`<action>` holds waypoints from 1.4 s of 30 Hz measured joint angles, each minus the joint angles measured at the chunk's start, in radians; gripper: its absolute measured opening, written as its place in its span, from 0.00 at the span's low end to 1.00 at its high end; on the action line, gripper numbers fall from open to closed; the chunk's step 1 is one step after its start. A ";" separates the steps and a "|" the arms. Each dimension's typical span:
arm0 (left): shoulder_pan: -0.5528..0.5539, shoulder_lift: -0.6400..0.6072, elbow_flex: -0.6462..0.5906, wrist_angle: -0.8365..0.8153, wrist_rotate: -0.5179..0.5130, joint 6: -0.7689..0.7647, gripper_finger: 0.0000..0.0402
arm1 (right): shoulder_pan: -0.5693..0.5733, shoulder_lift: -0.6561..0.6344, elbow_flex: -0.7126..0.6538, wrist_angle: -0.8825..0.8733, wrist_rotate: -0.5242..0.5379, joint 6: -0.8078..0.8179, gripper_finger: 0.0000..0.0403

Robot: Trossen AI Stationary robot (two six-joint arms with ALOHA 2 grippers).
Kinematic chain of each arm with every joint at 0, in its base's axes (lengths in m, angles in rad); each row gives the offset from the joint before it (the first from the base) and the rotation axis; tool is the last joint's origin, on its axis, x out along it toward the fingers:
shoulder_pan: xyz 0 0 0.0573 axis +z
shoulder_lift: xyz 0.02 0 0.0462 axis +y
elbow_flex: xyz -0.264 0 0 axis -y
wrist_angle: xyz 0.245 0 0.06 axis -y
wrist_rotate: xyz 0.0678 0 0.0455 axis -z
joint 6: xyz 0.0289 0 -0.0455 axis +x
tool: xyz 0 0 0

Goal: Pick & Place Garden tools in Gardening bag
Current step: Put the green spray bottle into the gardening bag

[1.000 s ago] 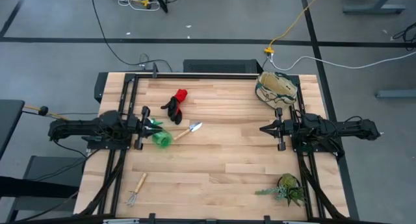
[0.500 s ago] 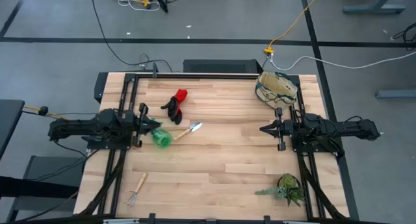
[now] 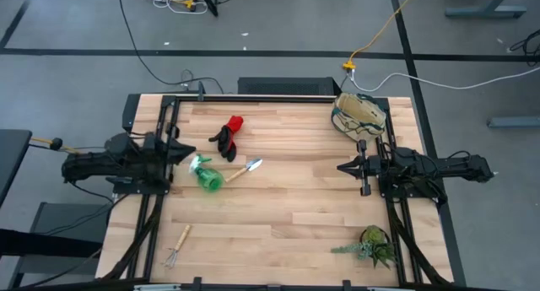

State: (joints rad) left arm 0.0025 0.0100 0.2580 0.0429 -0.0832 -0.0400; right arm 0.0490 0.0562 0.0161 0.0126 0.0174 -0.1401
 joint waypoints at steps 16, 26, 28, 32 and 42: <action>0.000 0.289 0.305 -0.102 -0.028 0.037 0.01 | 0.000 0.000 0.000 0.000 0.000 0.000 0.06; 0.000 0.460 0.438 -0.109 -0.018 0.036 0.01 | 0.000 0.000 0.000 0.000 0.000 0.000 0.06; 0.000 0.485 0.466 -0.110 -0.017 0.036 0.01 | 0.000 0.000 0.000 0.000 0.000 0.000 0.06; 0.000 0.534 0.521 -0.111 -0.017 0.035 0.01 | 0.000 0.000 0.000 0.000 0.000 0.000 0.06; 0.000 0.655 0.685 -0.201 -0.017 0.017 0.01 | 0.000 0.000 0.000 0.000 0.000 0.000 0.06</action>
State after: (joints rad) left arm 0.0025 0.6652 0.9427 -0.1583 -0.1007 -0.0227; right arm 0.0490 0.0561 0.0162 0.0128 0.0177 -0.1402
